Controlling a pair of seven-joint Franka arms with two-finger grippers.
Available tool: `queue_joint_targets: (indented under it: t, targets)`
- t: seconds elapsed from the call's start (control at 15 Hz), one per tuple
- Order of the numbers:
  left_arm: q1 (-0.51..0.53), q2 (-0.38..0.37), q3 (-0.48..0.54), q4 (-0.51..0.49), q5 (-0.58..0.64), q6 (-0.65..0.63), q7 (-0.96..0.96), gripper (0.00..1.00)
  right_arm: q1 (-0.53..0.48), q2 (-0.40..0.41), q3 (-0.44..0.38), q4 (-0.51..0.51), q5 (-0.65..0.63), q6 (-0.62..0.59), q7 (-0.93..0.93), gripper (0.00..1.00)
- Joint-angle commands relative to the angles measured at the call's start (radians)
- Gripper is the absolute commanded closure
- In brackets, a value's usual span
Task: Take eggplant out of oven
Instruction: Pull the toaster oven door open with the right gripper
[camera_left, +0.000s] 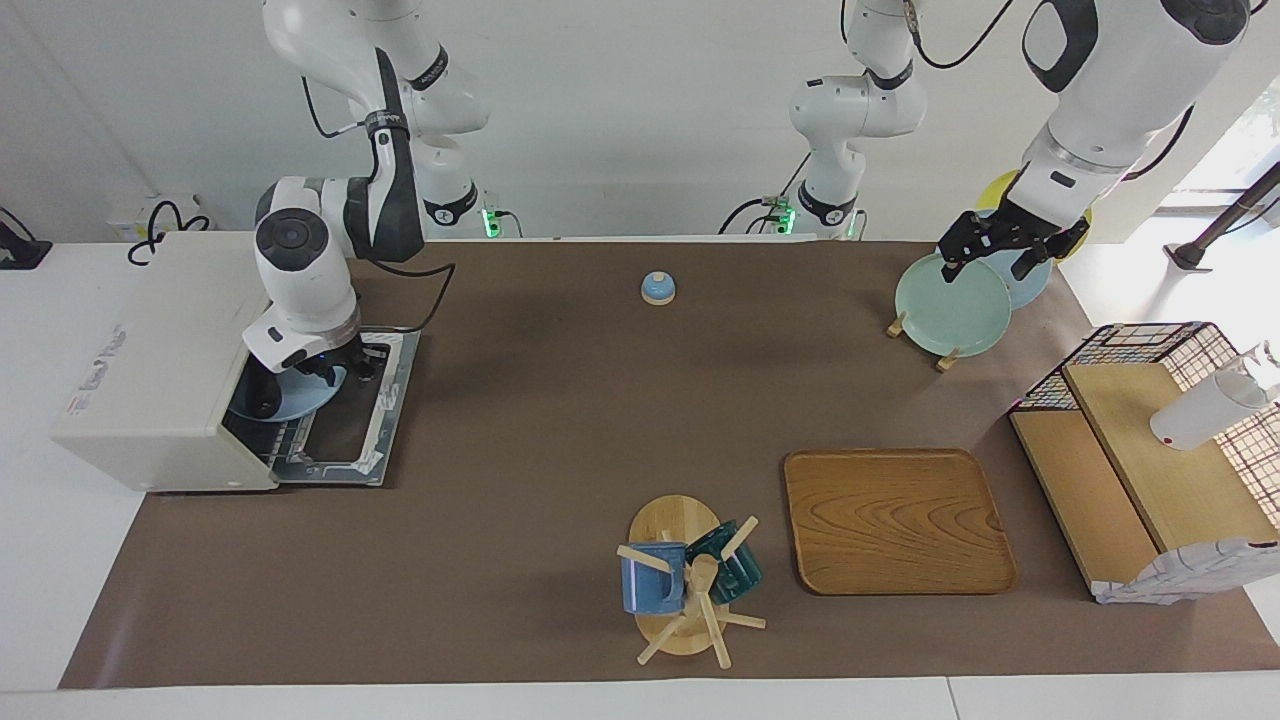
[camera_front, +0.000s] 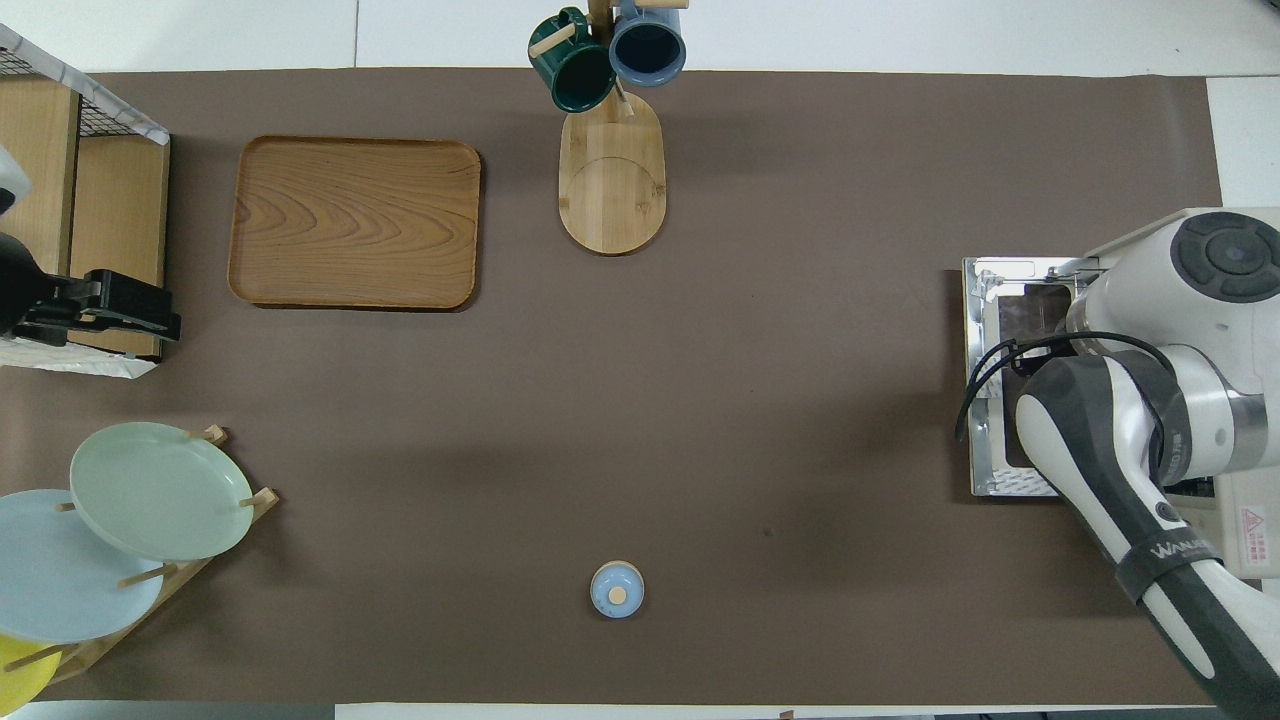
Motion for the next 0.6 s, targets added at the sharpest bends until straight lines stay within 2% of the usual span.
queue_joint_targets:
  t: [0.0, 0.27, 0.4, 0.53]
  targets:
    - [0.008, -0.031, -0.005, -0.037, -0.008, 0.020, 0.004, 0.00, -0.015, -0.040, 0.006, -0.048, -0.020, 0.026, -0.054, 1.00]
    - [0.008, -0.031, -0.005, -0.037, -0.008, 0.018, 0.004, 0.00, 0.005, -0.034, 0.015, -0.016, -0.023, -0.032, -0.059, 1.00]
    - [0.008, -0.031, -0.006, -0.037, -0.008, 0.020, 0.006, 0.00, 0.112, -0.020, 0.026, 0.049, -0.009, -0.090, -0.022, 1.00]
    - [0.008, -0.030, -0.006, -0.037, -0.008, 0.020, 0.004, 0.00, 0.218, 0.020, 0.029, 0.172, 0.003, -0.193, 0.129, 1.00]
